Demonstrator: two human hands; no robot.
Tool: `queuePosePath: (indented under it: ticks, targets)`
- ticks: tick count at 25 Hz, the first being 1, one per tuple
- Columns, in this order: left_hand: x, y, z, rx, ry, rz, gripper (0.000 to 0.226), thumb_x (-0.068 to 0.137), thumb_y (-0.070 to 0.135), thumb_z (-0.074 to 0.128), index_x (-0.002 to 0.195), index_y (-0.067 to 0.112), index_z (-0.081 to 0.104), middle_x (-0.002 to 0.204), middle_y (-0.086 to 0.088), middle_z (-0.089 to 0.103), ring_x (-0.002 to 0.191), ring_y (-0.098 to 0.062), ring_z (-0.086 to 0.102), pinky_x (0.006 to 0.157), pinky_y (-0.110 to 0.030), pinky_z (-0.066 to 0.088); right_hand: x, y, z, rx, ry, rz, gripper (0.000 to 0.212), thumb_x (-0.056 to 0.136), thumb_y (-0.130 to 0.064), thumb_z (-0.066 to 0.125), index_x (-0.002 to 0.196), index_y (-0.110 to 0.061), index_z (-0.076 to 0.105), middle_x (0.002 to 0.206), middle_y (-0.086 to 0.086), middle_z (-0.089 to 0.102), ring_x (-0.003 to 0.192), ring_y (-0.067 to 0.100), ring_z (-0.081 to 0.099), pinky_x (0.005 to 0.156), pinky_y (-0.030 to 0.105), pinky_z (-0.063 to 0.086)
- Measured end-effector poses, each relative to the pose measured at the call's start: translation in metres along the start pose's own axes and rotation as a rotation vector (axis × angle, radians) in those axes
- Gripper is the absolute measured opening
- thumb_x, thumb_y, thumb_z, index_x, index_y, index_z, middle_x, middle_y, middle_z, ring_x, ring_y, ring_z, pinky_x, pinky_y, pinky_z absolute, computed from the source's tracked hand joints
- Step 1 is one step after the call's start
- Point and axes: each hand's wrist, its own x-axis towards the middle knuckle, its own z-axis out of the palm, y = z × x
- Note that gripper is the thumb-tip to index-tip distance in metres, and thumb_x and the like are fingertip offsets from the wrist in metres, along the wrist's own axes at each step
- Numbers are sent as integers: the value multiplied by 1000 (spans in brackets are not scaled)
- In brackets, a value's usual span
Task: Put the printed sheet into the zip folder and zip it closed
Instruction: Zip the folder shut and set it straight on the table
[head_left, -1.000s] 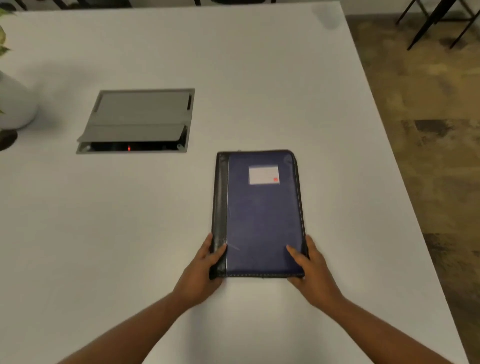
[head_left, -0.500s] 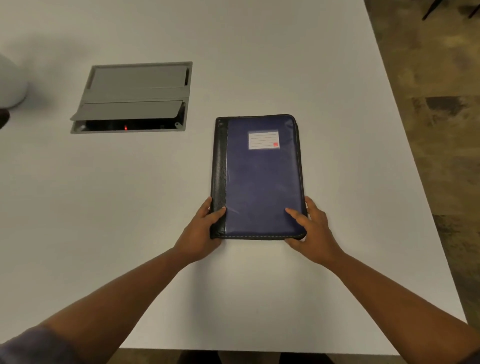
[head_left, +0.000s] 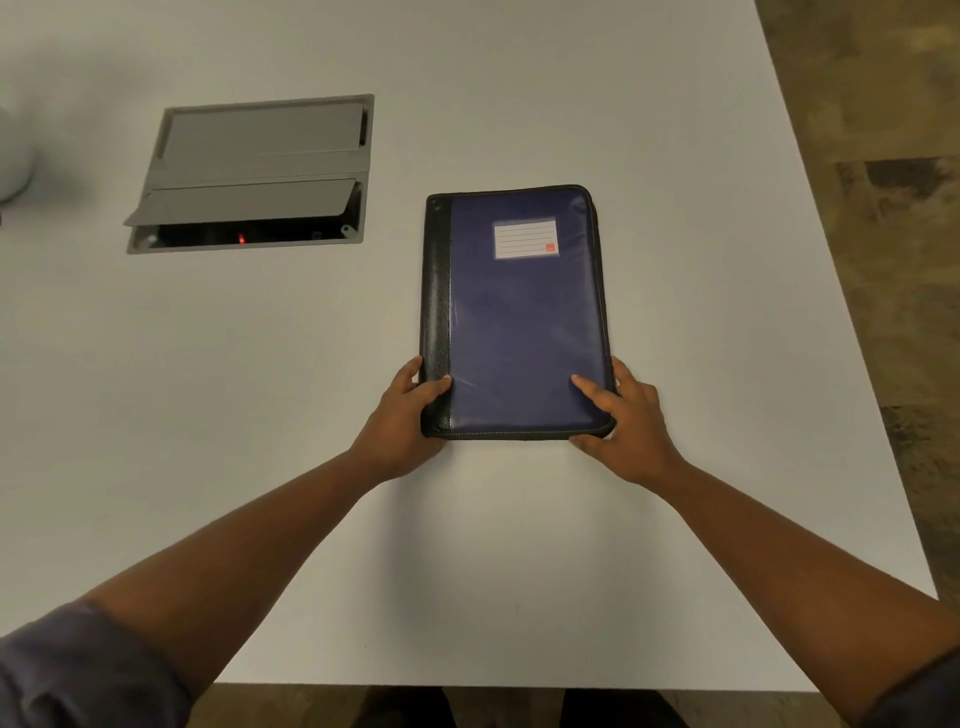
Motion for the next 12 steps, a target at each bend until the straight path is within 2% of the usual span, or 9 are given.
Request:
queuePosePath:
  ticks: [12]
  targets:
    - [10, 3, 3, 10, 16, -68, 77, 84, 16, 81, 151, 22, 45, 168, -13, 9, 151, -37, 22, 120, -49, 31, 17, 0, 1, -40, -41, 60, 84, 84, -43, 76, 151, -46, 27, 162, 4, 21, 137, 33, 29, 110, 52, 41]
